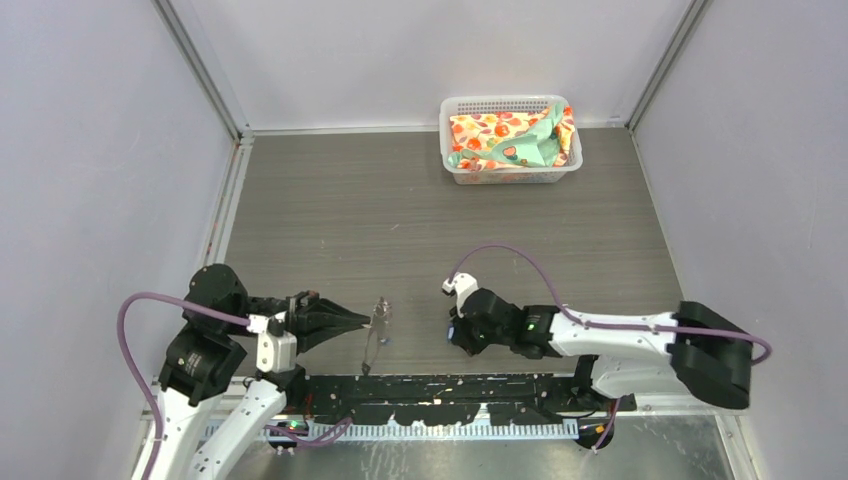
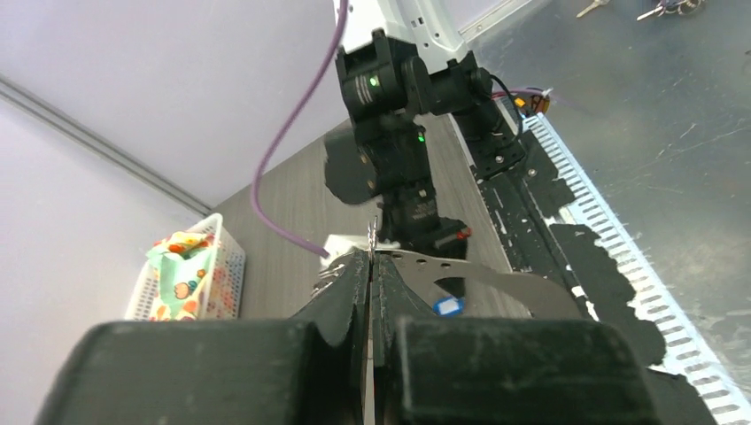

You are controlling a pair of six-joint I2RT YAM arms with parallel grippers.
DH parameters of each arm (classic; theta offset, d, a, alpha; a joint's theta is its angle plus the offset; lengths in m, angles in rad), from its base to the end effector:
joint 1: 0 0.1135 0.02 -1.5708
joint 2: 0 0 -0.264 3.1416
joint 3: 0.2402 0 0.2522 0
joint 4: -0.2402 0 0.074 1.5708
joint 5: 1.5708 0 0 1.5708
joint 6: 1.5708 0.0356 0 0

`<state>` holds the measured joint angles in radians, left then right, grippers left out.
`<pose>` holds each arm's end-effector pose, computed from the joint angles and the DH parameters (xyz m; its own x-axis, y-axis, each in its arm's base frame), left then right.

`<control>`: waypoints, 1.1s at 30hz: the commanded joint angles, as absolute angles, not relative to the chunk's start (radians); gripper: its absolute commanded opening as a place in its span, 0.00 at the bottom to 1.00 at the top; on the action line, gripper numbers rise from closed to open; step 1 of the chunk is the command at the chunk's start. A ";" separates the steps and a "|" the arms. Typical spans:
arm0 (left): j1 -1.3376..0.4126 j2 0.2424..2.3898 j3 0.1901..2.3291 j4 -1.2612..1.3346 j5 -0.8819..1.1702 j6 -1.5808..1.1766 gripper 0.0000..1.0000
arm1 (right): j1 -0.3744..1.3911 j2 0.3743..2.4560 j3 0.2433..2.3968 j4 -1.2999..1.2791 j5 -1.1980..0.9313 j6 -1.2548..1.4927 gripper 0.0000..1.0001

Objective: Put the keys on the keyring
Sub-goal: Pick up the key from the center of the board, then insert the key onto the keyring.

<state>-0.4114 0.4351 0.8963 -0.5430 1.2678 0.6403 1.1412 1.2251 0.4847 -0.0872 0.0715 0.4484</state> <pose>0.0392 -0.0542 0.3806 0.5321 -0.0377 -0.8458 0.8396 -0.1053 0.5329 0.0964 0.2044 0.1603 -0.6608 -0.4041 -0.6326 -0.6661 0.7042 0.2459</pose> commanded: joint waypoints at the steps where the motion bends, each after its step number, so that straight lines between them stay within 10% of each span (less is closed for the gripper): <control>1: -0.413 0.471 0.939 -0.519 1.271 0.516 0.00 | 1.143 1.002 0.568 -0.155 0.120 0.281 0.01; 9: -0.413 0.524 0.941 -0.472 1.313 0.387 0.00 | 1.146 0.770 0.871 -0.463 -0.041 -0.132 0.01; 33: -0.413 0.520 0.922 -0.452 1.433 0.375 0.00 | 1.310 1.227 1.596 -0.832 -0.232 -0.714 0.01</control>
<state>-0.4114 0.5148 0.9085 -0.4973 1.3949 0.4171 1.2854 1.2190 1.5360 -0.8211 -0.1963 -0.6567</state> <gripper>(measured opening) 0.010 0.020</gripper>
